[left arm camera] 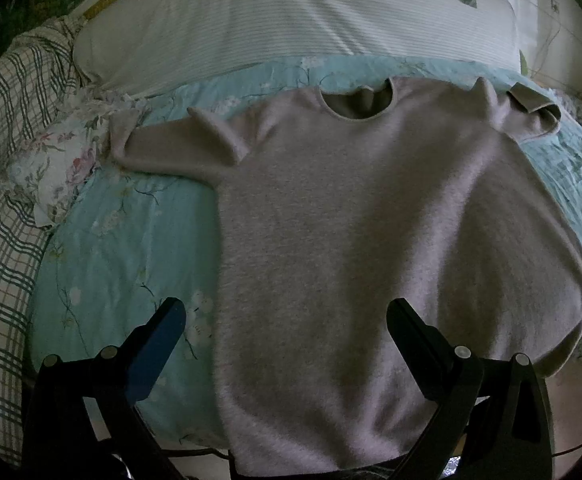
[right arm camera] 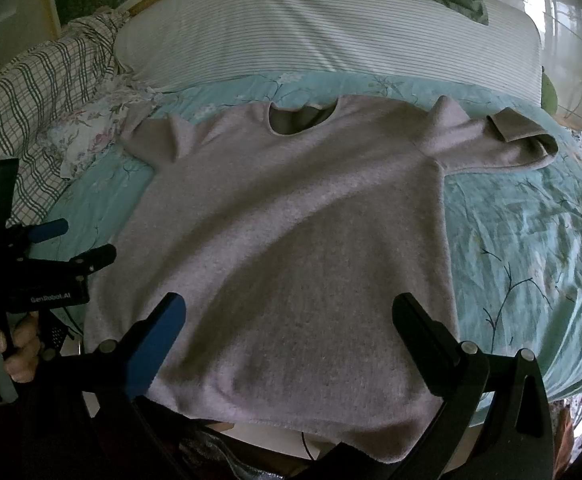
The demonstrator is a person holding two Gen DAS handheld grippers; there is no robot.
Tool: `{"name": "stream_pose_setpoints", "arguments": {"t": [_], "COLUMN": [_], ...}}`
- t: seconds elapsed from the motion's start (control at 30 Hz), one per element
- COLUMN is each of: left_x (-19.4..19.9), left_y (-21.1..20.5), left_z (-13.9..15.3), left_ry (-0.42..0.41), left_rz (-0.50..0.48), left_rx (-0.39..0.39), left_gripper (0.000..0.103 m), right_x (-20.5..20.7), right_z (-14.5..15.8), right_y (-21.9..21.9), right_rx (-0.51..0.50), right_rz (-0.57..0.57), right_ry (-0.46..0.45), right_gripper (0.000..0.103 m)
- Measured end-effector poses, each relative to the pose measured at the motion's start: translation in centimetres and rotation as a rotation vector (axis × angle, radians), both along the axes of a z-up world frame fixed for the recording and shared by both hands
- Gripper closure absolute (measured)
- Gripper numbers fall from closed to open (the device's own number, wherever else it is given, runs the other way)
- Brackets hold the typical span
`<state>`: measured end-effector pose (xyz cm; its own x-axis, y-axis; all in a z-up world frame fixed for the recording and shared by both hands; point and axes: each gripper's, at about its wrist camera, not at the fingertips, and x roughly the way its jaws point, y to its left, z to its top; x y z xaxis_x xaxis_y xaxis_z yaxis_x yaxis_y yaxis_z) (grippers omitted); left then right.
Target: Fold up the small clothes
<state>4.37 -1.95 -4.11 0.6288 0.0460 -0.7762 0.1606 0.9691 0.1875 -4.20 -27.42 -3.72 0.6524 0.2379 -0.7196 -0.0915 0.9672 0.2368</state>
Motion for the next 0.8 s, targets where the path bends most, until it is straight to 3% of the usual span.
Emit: {"name": "stream_pose_setpoints", "arguments": {"t": [0.8], "left_x": [0.41], "left_y": [0.05], "left_z": [-0.34], "left_ry": [0.004], "left_rz": [0.003], "left_rx": [-0.004], "left_gripper": [0.002], "right_x": [0.22], "right_z": [-0.12], "right_y": [0.71], "right_rx": [-0.001], "right_rz": [0.000], "right_ry": [0.005], "right_gripper": [0.000]}}
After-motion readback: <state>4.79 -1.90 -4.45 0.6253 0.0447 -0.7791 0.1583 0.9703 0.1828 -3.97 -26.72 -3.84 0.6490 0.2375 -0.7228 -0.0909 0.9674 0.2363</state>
